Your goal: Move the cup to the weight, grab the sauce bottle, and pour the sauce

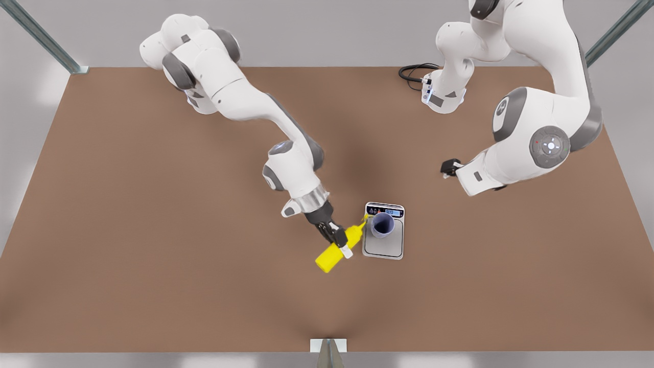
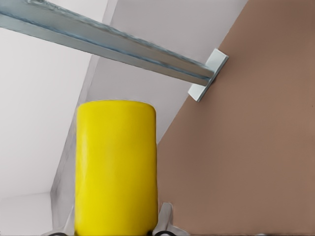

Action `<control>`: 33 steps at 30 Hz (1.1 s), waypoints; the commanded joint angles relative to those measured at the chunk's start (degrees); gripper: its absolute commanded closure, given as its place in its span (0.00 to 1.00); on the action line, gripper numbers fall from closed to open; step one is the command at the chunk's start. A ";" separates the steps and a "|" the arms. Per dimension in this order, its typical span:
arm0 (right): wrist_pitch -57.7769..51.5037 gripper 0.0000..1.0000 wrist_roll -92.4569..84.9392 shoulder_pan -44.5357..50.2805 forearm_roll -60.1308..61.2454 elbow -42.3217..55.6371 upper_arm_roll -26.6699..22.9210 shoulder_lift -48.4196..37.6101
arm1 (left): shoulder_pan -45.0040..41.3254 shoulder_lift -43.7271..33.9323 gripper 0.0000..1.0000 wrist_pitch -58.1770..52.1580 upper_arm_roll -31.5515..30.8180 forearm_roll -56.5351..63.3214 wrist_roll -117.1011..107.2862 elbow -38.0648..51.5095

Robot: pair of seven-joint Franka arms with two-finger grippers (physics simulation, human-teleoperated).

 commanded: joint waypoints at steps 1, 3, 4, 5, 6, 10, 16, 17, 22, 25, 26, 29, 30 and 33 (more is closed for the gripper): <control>0.97 0.79 -0.01 -0.84 0.02 -1.33 1.01 -0.90 | 0.00 -0.04 0.00 -0.30 0.00 -0.13 -0.04 0.69; 0.97 0.79 0.16 -3.30 0.02 -4.15 3.30 -3.19 | 0.00 -1.45 0.00 -0.66 -0.09 -0.04 -0.13 0.70; 0.97 0.79 0.16 -3.57 0.97 -5.11 3.39 -4.16 | 0.00 -1.54 0.00 -1.01 0.00 0.31 -0.22 0.70; 0.97 0.79 -0.63 -4.01 5.90 -6.43 3.39 -5.48 | 0.00 -1.54 0.00 -1.10 0.09 0.22 -0.92 0.70; 0.89 0.79 -0.54 -4.63 8.97 -7.75 3.48 -6.88 | 0.00 -2.24 0.00 -1.01 2.81 -0.22 -0.48 0.70; 0.45 0.79 -0.54 -7.53 24.97 -15.40 5.06 -13.30 | 0.00 -3.30 0.00 -1.27 3.25 -0.13 -0.66 0.26; -12.30 0.79 -0.19 -16.93 36.66 -16.72 11.65 -17.78 | 0.00 -2.77 0.00 -1.19 3.52 0.22 -0.74 0.26; -12.30 0.79 -1.50 -18.86 42.20 -19.08 13.32 -19.10 | 0.00 -2.68 0.00 -1.19 3.87 0.31 -0.75 0.17; -19.94 0.79 -12.31 -29.85 63.73 -27.62 18.77 -25.78 | 0.00 -2.59 0.00 -1.19 3.96 0.40 -0.66 0.08; -25.83 0.79 -18.99 -33.72 70.41 -30.08 18.86 -27.54 | 0.00 -2.68 0.00 -1.19 4.13 0.49 -0.66 0.26; -26.62 0.79 -20.40 -34.95 72.00 -30.78 18.86 -27.63 | 0.00 -2.68 0.00 -1.19 4.22 0.49 -0.57 0.35; -37.60 0.79 -26.90 -42.51 76.91 -31.40 19.21 -26.49 | 0.00 -2.59 0.00 -1.10 5.10 0.40 -0.66 0.26; -41.30 0.79 -29.72 -44.79 78.76 -31.40 19.21 -25.70 | 0.00 -2.59 0.00 -1.10 5.10 0.49 -0.75 0.26; -50.88 0.79 -34.11 -51.65 79.99 -31.66 19.57 -23.50 | 0.00 -2.59 0.00 -1.10 5.10 0.49 -0.66 0.35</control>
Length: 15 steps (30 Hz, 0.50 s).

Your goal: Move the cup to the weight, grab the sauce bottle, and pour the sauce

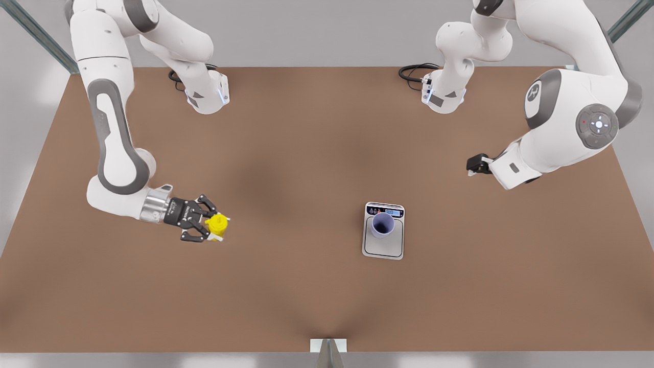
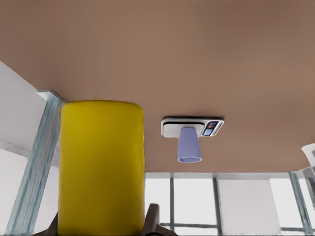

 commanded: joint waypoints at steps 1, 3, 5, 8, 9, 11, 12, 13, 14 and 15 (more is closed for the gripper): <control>-0.37 0.79 -3.57 -1.62 3.27 -0.34 0.16 0.61 | 0.00 0.00 0.00 -0.01 0.00 0.02 0.00 -0.02; -7.76 0.79 -9.81 -6.63 3.27 -0.95 0.25 3.33 | 0.00 0.00 0.00 -0.01 0.00 0.02 0.00 -0.02; -12.07 0.79 -16.58 -10.50 3.27 -1.83 1.04 6.94 | 0.00 0.00 0.00 -0.01 0.00 0.02 0.00 -0.02; -16.02 0.79 -26.77 -13.84 3.45 -2.27 1.04 13.71 | 0.00 0.00 0.00 -0.01 0.00 0.02 0.00 -0.02; -16.11 0.79 -27.22 -14.02 3.45 -2.45 0.95 13.97 | 0.00 0.00 0.00 -0.10 0.00 0.02 0.00 -0.02; -15.68 0.79 -27.39 -14.37 3.45 -3.33 0.95 15.73 | 0.00 0.00 0.00 -0.09 0.00 0.02 0.00 -0.10; -15.23 0.79 -26.52 -14.37 3.45 -3.59 0.95 16.96 | 0.00 0.08 0.00 -0.10 0.00 0.02 0.00 -0.19; -13.57 0.79 -26.34 -14.11 3.45 -4.29 0.95 17.40 | 0.00 0.08 0.00 -0.10 0.00 0.02 0.00 -0.19; -12.51 0.79 -26.43 -13.67 3.45 -4.38 0.95 17.84 | 0.00 0.17 0.00 -0.10 0.00 0.02 -0.09 -0.19; -11.54 0.79 -26.34 -13.67 3.45 -4.38 0.95 18.10 | 0.00 0.17 0.00 -0.18 0.00 0.02 0.00 -0.19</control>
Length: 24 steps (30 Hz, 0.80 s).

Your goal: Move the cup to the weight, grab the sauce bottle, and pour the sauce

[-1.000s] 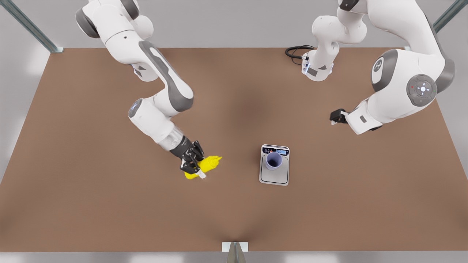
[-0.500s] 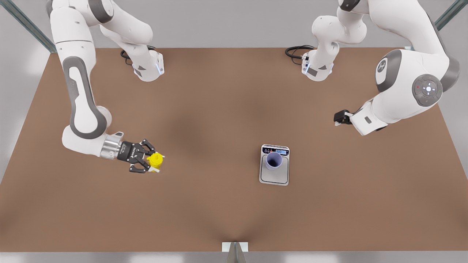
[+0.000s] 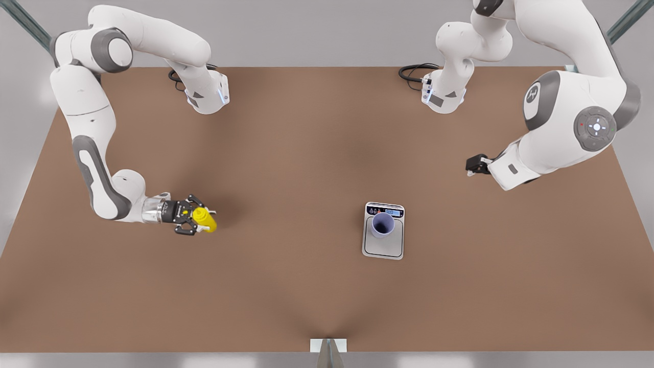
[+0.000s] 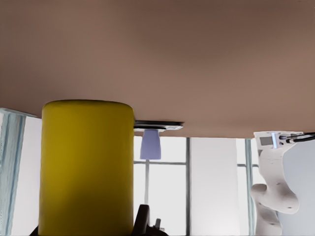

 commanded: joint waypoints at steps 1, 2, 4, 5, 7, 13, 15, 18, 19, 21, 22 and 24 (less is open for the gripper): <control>2.05 0.78 -1.29 -0.01 4.97 -0.34 -0.05 0.20 | 0.00 0.08 0.00 0.01 0.00 -0.01 -0.01 0.00; 3.11 0.78 -1.29 -0.01 4.89 -0.34 -0.05 0.38 | 0.00 0.17 0.00 0.01 0.00 -0.01 -0.01 0.00; 2.93 0.78 -1.99 -0.19 4.89 -0.25 -0.14 2.05 | 0.00 0.26 0.00 0.01 0.09 0.17 -0.01 0.00; 2.93 0.78 -2.08 -0.28 4.89 -0.25 -0.23 2.31 | 0.00 0.26 0.00 0.01 0.09 -0.01 -0.01 0.00; 2.49 0.75 -3.93 -0.36 4.71 -0.25 -0.49 3.45 | 0.00 0.26 0.00 0.01 0.09 0.00 0.08 0.00; 2.93 0.00 -4.72 -0.37 4.27 -0.07 -1.19 5.30 | 0.00 0.26 0.00 0.01 0.18 0.17 0.08 0.00; 3.02 0.00 -4.98 -0.36 4.10 -0.07 -1.19 5.56 | 0.00 0.26 0.00 0.01 0.18 0.17 0.08 0.00; 3.02 0.00 -5.16 -0.36 3.83 -0.07 -1.19 5.65 | 0.00 0.26 0.00 0.01 0.09 0.17 0.08 0.18; 2.93 0.00 -5.16 -0.36 3.74 -0.07 -1.19 5.65 | 0.00 0.26 0.00 0.01 0.09 0.17 0.08 0.18; 2.93 0.00 -4.98 -0.72 2.78 0.10 -1.28 5.65 | 0.00 0.26 0.00 0.01 0.09 0.17 0.08 0.18; 2.85 0.00 -4.98 -0.80 2.34 0.10 -1.37 5.65 | 0.00 0.26 0.00 0.01 0.09 0.17 0.08 0.18; 2.93 0.00 -5.07 -0.89 2.16 0.19 -1.37 5.74 | 0.00 0.26 0.00 0.01 0.09 0.17 -0.01 0.18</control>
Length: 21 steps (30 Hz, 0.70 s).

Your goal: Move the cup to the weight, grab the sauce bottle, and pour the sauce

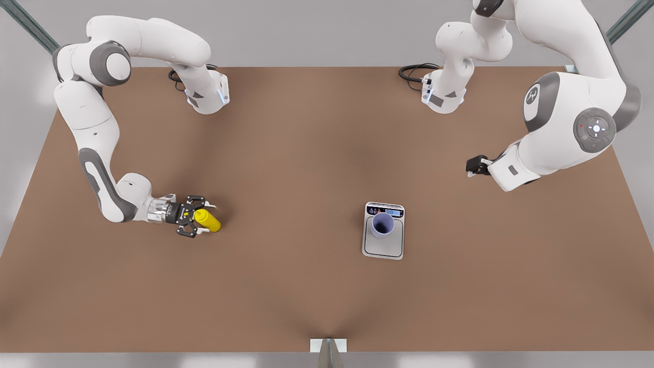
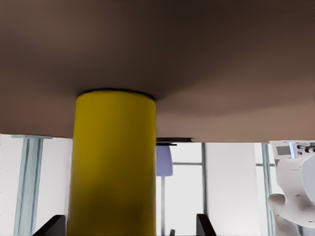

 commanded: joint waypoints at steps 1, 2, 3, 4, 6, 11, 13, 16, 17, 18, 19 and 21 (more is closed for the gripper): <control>0.04 0.00 -0.04 0.00 -0.04 0.04 0.00 0.00 | 0.00 0.00 0.00 0.00 0.00 0.00 0.00 0.00; 0.21 0.00 -1.18 0.00 0.05 0.04 -0.08 -0.09 | 0.00 0.00 0.00 0.00 0.00 0.00 0.00 0.00; 1.44 0.00 -2.15 0.00 -0.04 0.04 -0.17 -0.09 | 0.00 0.00 0.00 0.00 0.00 0.00 0.00 0.00; 2.50 0.00 -2.24 0.00 -0.04 0.04 -0.26 -0.09 | 0.00 0.00 0.00 0.00 0.00 0.00 0.00 0.00; 3.38 0.00 -2.33 0.00 -0.04 0.30 -0.26 -0.09 | 0.00 0.00 0.00 0.00 0.00 0.00 0.09 -0.09; 2.67 0.00 -2.33 -0.53 -0.13 0.04 -0.26 -0.18 | 0.00 0.00 0.00 0.00 0.00 0.00 0.00 0.09; 2.59 0.00 -2.59 -0.62 -1.09 -0.22 -0.70 -0.18 | 0.00 0.00 0.00 0.00 0.00 0.00 0.09 0.09; 1.53 0.00 -2.50 -1.41 -2.50 -0.23 -1.93 -0.44 | 0.00 0.00 0.00 0.00 0.00 0.00 0.09 0.18; 0.56 0.00 -2.59 -1.41 -2.59 -0.23 -2.20 -0.44 | 0.00 0.00 0.00 0.00 0.00 0.00 0.09 0.18; 0.48 0.00 -2.59 -1.41 -2.67 -0.31 -2.37 -0.44 | 0.00 0.00 0.00 0.00 0.00 0.00 0.00 0.18; 0.48 0.00 -2.59 -1.49 -3.46 -0.40 -2.37 -0.61 | 0.00 0.00 0.00 0.00 0.00 0.00 0.00 0.18; -0.93 0.00 -2.06 -2.28 -5.84 -0.67 -2.72 -1.05 | 0.00 0.00 0.00 0.00 0.00 0.00 0.09 0.18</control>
